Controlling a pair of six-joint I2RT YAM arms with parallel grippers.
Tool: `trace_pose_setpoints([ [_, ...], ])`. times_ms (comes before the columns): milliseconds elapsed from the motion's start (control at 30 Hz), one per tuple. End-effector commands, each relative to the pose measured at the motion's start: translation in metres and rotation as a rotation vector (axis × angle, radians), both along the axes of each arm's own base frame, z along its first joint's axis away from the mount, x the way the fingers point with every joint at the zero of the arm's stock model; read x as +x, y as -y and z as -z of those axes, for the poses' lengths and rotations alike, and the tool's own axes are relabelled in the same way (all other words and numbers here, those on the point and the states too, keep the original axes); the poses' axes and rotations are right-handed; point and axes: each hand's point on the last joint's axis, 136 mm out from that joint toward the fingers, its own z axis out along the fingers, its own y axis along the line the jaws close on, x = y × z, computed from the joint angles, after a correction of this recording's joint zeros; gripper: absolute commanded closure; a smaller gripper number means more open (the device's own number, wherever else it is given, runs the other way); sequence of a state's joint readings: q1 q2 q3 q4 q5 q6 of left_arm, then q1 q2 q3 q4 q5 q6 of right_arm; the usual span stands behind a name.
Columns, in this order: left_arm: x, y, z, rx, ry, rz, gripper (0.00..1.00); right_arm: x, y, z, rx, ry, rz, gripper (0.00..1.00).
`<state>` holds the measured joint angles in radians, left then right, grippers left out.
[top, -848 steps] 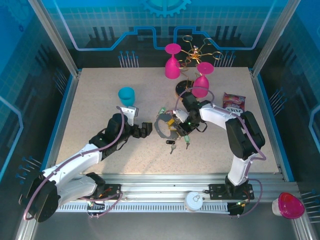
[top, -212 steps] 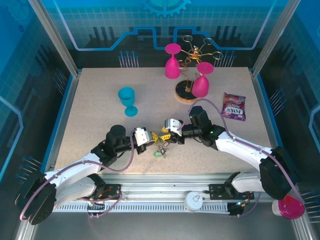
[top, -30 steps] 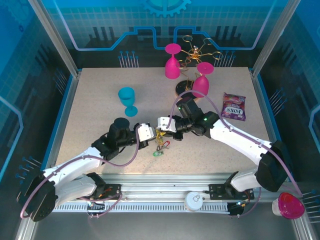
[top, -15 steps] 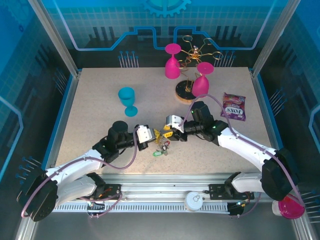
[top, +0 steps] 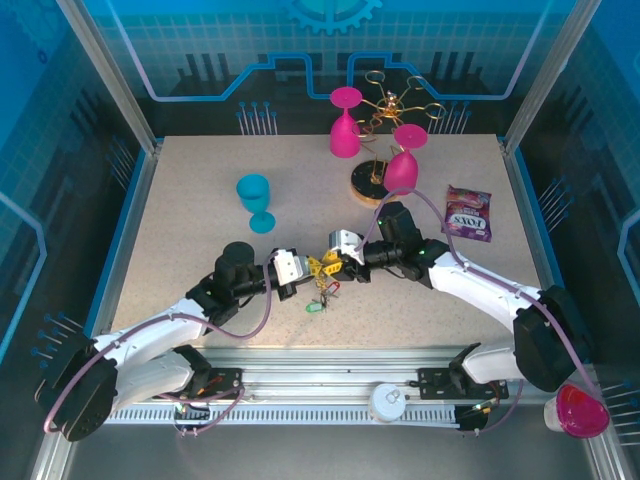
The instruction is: Put the keys on the keyring
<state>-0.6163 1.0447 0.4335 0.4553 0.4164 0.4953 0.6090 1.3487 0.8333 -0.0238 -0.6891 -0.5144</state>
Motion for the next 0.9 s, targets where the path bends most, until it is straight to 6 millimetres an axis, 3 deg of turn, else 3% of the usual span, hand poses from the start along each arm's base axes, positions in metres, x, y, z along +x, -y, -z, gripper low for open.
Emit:
trace_pose_setpoints([
  [0,-0.001,0.001,-0.008,-0.042,0.024,0.016,1.00,0.001,-0.004,-0.015,0.045,0.020,-0.019,0.76],
  [67,-0.002,0.001,-0.007,-0.042,0.022,0.017,1.00,0.001,-0.003,-0.016,0.048,0.024,-0.015,0.78],
  [233,-0.002,0.001,-0.010,-0.054,0.025,0.020,1.00,0.000,-0.003,-0.018,0.047,0.021,-0.018,1.00],
  [300,0.001,0.000,-0.011,-0.054,0.029,0.001,1.00,0.000,-0.003,-0.018,0.038,0.022,-0.020,1.00],
  [367,0.005,-0.002,-0.010,-0.036,0.026,-0.022,0.90,-0.003,-0.001,-0.015,0.007,0.021,-0.019,1.00],
  [400,0.006,-0.003,-0.008,-0.015,0.018,-0.031,0.86,-0.001,-0.003,-0.022,-0.002,0.042,-0.022,1.00],
  [500,0.010,-0.006,-0.002,0.048,-0.002,-0.051,0.82,-0.005,-0.004,-0.021,-0.074,0.059,-0.032,1.00],
  [867,0.011,-0.007,-0.008,0.095,0.009,-0.047,0.84,-0.006,-0.006,0.003,-0.373,0.158,-0.054,1.00],
])
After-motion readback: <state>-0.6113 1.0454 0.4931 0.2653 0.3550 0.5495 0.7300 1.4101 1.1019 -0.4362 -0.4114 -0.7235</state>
